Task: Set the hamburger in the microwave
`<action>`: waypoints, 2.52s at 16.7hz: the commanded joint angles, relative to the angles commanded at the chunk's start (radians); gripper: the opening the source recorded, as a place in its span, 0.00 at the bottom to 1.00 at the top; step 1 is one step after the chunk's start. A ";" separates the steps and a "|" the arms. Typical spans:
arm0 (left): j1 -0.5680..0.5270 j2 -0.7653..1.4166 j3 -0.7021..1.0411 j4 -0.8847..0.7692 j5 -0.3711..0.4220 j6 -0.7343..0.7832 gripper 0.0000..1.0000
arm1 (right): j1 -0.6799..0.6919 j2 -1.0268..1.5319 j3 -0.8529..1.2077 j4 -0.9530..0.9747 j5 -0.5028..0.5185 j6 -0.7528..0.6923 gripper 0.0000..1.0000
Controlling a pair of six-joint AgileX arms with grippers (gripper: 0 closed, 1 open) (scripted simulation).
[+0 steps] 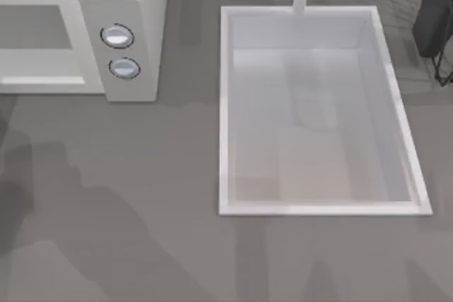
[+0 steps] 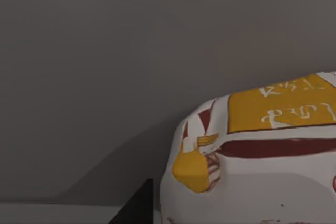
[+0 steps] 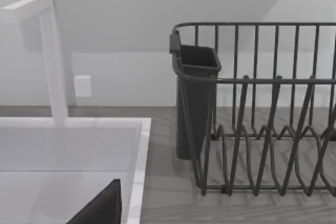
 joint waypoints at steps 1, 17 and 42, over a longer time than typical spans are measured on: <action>0.000 0.000 0.000 0.000 0.000 0.000 0.00 | 0.000 0.000 0.000 0.000 0.000 0.000 1.00; 0.001 -0.119 -0.011 -0.228 -0.033 0.033 0.00 | 0.000 0.000 0.000 0.000 0.000 0.000 1.00; -0.069 -0.135 0.052 0.235 0.196 -0.402 0.00 | 0.000 0.000 0.000 0.000 0.000 0.000 1.00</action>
